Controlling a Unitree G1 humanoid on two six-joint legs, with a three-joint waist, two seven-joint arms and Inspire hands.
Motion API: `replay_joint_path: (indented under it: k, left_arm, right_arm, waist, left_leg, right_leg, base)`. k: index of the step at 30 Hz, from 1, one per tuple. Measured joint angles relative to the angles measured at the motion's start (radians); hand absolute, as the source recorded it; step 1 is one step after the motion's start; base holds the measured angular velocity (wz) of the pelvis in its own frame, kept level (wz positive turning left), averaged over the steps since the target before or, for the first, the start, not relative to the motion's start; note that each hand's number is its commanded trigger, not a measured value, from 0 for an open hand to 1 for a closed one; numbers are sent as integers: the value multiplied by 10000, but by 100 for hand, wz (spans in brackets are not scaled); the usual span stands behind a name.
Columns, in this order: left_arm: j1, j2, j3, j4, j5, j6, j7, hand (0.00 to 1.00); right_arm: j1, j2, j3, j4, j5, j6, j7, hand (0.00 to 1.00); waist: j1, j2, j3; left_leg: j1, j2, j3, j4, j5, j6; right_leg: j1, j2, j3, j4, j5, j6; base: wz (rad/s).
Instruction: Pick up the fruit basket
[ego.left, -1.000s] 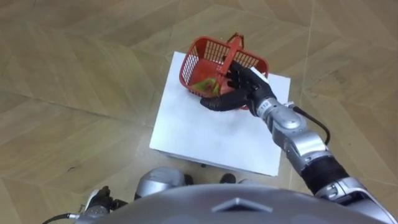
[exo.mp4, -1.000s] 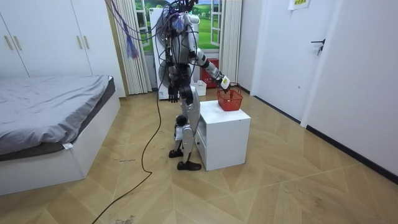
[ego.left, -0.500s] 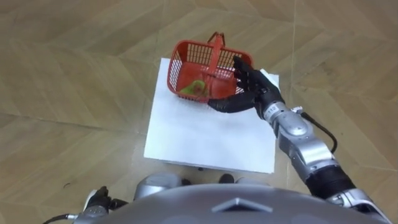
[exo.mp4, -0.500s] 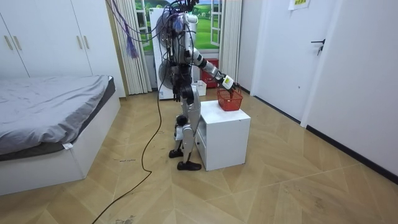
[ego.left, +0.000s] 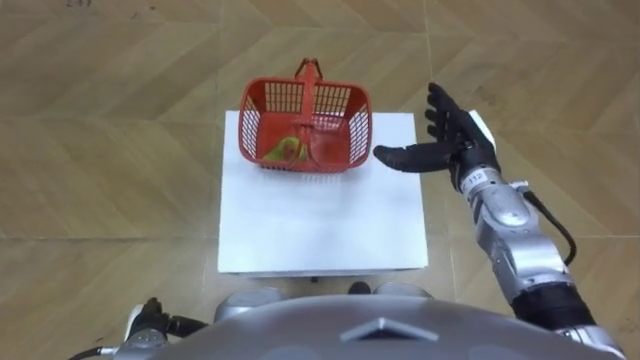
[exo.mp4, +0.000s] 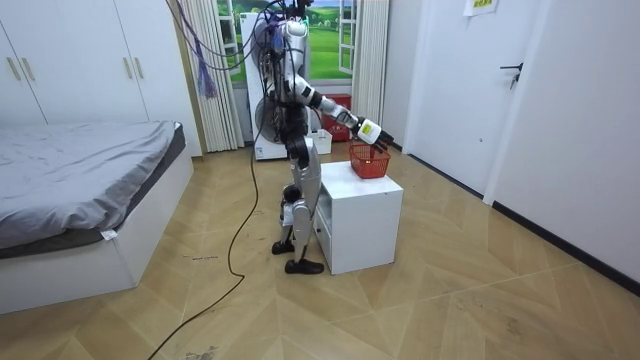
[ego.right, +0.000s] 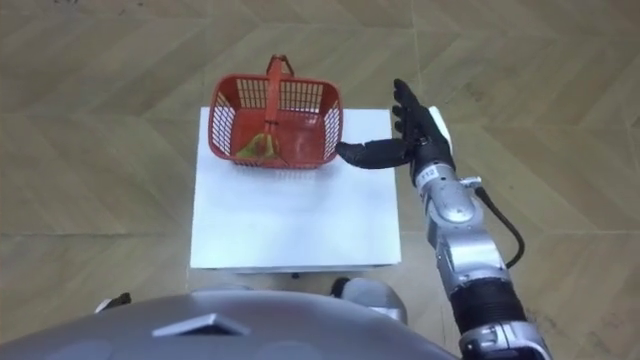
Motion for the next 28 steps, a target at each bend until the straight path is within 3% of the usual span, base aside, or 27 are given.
replay_joint_path:
  k: [8, 13, 21, 28]
  left_arm:
    - [342, 54, 46, -225, 2, -44, 88, 0]
    - [420, -4, 85, -244, -4, -70, 144, 0]
    - [511, -126, 387, -183, 807, -16, 168, 0]
    - [542, -261, 399, 45, 1696, 303, -314, 0]
  right_arm:
    - [739, -13, -875, 281, -401, -12, -458, 0]
    - [975, -11, -1236, 2601, -912, -137, -836, 0]
    - [1215, 24, -1441, 6609, -1134, -190, -1083, 0]
    - [908, 111, -1433, 8209, -1488, -81, -716, 0]
  waist:
    - [-287, 89, -10]
    - [-368, 35, -44]
    - [-274, 87, 8]
    - [-184, 133, 54]
  left_leg:
    - [191, 73, 130, -124, -40, -72]
    - [239, 89, 160, -134, -55, -98]
    - [656, 123, 179, -306, -107, -161]
    - [656, 141, 50, -332, -157, -168]
  right_leg:
    - [84, 105, 111, -2, -6, -20]
    - [160, 130, 134, -95, -14, -34]
    - [533, 216, 253, -201, -34, -46]
    - [577, 231, 187, -184, -52, -70]
  base:
    - [-6]
    - [-1]
    - [-3]
    - [3]
